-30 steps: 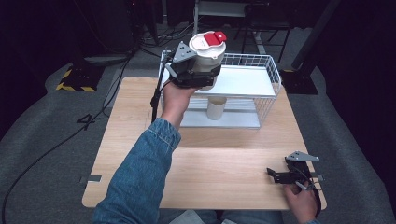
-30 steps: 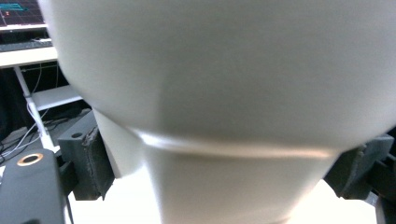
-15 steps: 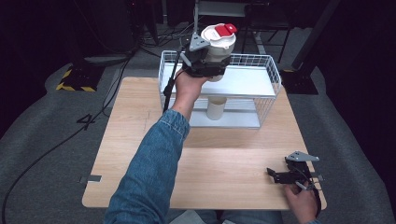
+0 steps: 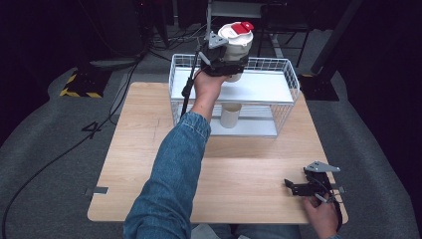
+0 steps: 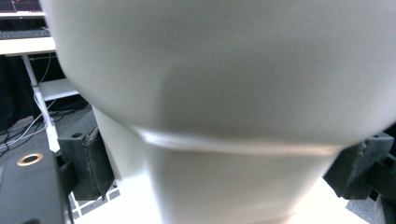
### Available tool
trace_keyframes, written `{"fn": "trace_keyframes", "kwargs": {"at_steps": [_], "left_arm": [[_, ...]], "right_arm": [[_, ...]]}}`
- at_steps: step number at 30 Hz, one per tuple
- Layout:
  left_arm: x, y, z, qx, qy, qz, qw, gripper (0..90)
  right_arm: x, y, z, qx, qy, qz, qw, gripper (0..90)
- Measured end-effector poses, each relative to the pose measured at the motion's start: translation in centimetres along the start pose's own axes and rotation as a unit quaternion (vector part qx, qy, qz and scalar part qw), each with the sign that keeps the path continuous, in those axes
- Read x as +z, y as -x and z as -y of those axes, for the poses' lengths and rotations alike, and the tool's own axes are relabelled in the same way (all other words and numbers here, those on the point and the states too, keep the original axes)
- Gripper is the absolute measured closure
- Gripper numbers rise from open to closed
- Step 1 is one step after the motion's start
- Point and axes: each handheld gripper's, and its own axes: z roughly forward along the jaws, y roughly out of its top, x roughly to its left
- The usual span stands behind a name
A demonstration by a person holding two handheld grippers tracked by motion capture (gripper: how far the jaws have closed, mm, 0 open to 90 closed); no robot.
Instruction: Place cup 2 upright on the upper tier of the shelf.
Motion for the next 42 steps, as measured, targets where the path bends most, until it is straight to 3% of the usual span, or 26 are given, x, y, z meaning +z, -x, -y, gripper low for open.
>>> {"fn": "trace_keyframes", "kwargs": {"at_steps": [15,25,42], "left_arm": [[3.3,0.8,1.8,-0.005,-0.015,-0.009,0.9998,13.7],[3.9,1.2,2.4,-0.011,-0.007,-0.011,0.9999,13.7],[4.1,0.6,3.4,-0.021,-0.023,-0.026,0.9992,13.7]], "right_arm": [[0.0,0.0,0.0,-0.004,0.0,-0.003,1.0,3.6],[0.0,0.0,0.0,-0.006,0.001,-0.005,1.0,3.6],[0.0,0.0,0.0,-0.006,0.001,-0.005,1.0,3.6]]}}
